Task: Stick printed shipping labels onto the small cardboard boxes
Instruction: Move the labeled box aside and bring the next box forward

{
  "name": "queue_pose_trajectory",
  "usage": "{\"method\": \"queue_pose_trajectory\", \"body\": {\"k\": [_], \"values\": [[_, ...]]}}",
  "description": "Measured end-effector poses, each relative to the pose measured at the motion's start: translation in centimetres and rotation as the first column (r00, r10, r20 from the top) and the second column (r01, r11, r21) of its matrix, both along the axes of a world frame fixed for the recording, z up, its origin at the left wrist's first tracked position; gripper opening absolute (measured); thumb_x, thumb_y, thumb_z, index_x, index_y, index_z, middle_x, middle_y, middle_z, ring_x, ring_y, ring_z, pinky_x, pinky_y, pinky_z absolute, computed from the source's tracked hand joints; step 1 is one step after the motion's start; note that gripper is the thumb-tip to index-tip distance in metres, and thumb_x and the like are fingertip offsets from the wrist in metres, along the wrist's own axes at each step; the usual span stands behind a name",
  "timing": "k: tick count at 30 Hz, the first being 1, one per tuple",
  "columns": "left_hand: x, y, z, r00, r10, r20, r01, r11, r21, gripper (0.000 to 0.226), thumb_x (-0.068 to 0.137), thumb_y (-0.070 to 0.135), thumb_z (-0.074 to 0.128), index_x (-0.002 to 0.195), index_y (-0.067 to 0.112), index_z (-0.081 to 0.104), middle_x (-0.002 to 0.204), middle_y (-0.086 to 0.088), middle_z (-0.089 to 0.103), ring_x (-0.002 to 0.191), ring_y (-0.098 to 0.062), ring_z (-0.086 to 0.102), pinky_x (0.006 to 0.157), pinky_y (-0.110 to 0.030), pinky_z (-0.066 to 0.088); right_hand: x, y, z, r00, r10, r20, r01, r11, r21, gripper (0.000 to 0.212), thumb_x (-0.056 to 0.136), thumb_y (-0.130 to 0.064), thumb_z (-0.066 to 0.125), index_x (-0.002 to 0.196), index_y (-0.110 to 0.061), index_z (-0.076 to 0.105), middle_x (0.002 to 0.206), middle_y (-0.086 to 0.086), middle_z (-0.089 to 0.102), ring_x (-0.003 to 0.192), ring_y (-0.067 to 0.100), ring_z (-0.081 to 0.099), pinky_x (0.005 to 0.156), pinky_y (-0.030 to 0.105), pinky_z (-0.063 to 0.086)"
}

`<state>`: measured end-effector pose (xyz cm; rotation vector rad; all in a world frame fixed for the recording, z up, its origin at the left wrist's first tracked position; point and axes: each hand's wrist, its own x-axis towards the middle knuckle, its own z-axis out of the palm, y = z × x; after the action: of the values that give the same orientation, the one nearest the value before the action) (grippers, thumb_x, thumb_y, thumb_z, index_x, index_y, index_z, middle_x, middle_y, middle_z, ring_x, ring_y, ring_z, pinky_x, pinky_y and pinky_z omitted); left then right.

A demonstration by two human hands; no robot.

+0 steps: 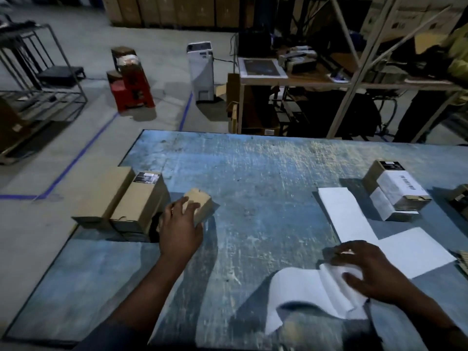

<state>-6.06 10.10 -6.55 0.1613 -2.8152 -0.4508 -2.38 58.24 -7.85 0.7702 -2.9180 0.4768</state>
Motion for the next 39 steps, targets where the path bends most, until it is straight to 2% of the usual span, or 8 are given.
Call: {"method": "queue_pose_trajectory", "body": {"k": [3, 6, 9, 13, 17, 25, 33, 39], "values": [[0.2, -0.6, 0.3, 1.000, 0.012, 0.027, -0.013, 0.999, 0.033, 0.055, 0.076, 0.027, 0.077, 0.130, 0.024, 0.063, 0.143, -0.008, 0.053, 0.128, -0.036, 0.046, 0.102, -0.051, 0.043, -1.3, -3.4, 1.7, 0.991, -0.097, -0.089, 0.098, 0.995, 0.000, 0.028, 0.082, -0.046, 0.062, 0.100, -0.031, 0.077, 0.112, -0.002, 0.069, 0.101, 0.029, 0.068, 0.088, 0.041, 0.051], [2.0, -1.1, 0.5, 0.991, 0.122, -0.056, -0.112, 0.983, 0.147, 0.058, 0.076, 0.026, 0.080, 0.131, 0.020, 0.062, 0.138, -0.010, 0.054, 0.121, -0.038, 0.047, 0.098, -0.051, 0.045, -3.6, -11.2, 3.4, 0.996, -0.068, -0.065, 0.059, 0.991, -0.119, 0.032, 0.086, -0.044, 0.060, 0.105, -0.024, 0.077, 0.111, 0.001, 0.068, 0.103, 0.026, 0.064, 0.090, 0.041, 0.052], [4.3, -1.9, -0.1, 0.978, 0.196, -0.069, -0.175, 0.957, 0.232, 0.062, 0.078, 0.025, 0.081, 0.134, 0.015, 0.057, 0.138, -0.012, 0.050, 0.123, -0.037, 0.045, 0.098, -0.050, 0.047, -7.1, -20.2, 4.1, 1.000, 0.013, 0.026, -0.006, 0.970, -0.244, 0.035, 0.090, -0.045, 0.060, 0.117, -0.026, 0.072, 0.116, 0.000, 0.065, 0.111, 0.021, 0.060, 0.096, 0.036, 0.047], [5.8, -2.9, -0.9, 0.983, 0.183, 0.018, -0.184, 0.969, 0.168, 0.069, 0.084, 0.023, 0.074, 0.147, 0.017, 0.047, 0.148, -0.009, 0.045, 0.129, -0.034, 0.042, 0.105, -0.048, 0.045, -10.3, -30.1, 3.4, 0.958, 0.081, 0.277, 0.027, 0.930, -0.366, 0.053, 0.094, -0.034, 0.070, 0.144, -0.025, 0.054, 0.139, 0.003, 0.053, 0.122, 0.022, 0.057, 0.098, 0.034, 0.047], [5.8, -2.4, -0.6, 0.979, 0.185, 0.088, -0.201, 0.947, 0.250, 0.067, 0.091, 0.019, 0.067, 0.152, 0.018, 0.039, 0.156, -0.006, 0.036, 0.135, -0.032, 0.039, 0.108, -0.044, 0.041, -12.1, -34.7, 2.1, 0.908, 0.082, 0.412, 0.113, 0.897, -0.427, 0.069, 0.092, -0.032, 0.072, 0.154, -0.026, 0.041, 0.155, 0.005, 0.044, 0.135, 0.027, 0.049, 0.108, 0.045, 0.045], [4.6, -1.9, -0.7, 0.999, -0.016, 0.032, 0.003, 0.927, 0.375, 0.079, 0.088, 0.009, 0.070, 0.156, 0.026, 0.034, 0.154, -0.001, 0.038, 0.138, -0.025, 0.038, 0.108, -0.040, 0.041, -10.3, -29.1, 1.1, 0.952, -0.016, 0.304, 0.136, 0.916, -0.378, 0.054, 0.089, -0.022, 0.074, 0.140, -0.025, 0.058, 0.130, 0.006, 0.055, 0.113, 0.021, 0.059, 0.093, 0.027, 0.045], [0.2, 4.9, -0.6, 0.912, -0.401, 0.083, 0.337, 0.850, 0.406, 0.095, 0.087, 0.014, 0.074, 0.159, 0.040, 0.017, 0.151, 0.005, 0.039, 0.127, -0.022, 0.050, 0.102, -0.039, 0.048, -5.9, -17.1, 0.3, 0.918, -0.319, 0.235, 0.391, 0.821, -0.415, 0.055, 0.083, -0.018, 0.081, 0.134, -0.027, 0.062, 0.105, 0.004, 0.057, 0.090, 0.017, 0.059, 0.079, 0.028, 0.044], [-3.8, 9.1, -0.8, 0.862, -0.494, 0.110, 0.418, 0.818, 0.394, 0.091, 0.088, 0.012, 0.071, 0.161, 0.035, 0.020, 0.156, 0.000, 0.040, 0.132, -0.027, 0.046, 0.107, -0.045, 0.047, -5.4, -13.0, -0.3, 0.891, -0.403, 0.209, 0.454, 0.781, -0.428, 0.045, 0.088, -0.020, 0.077, 0.131, -0.025, 0.064, 0.104, 0.002, 0.055, 0.078, 0.013, 0.062, 0.078, 0.031, 0.053]]}}
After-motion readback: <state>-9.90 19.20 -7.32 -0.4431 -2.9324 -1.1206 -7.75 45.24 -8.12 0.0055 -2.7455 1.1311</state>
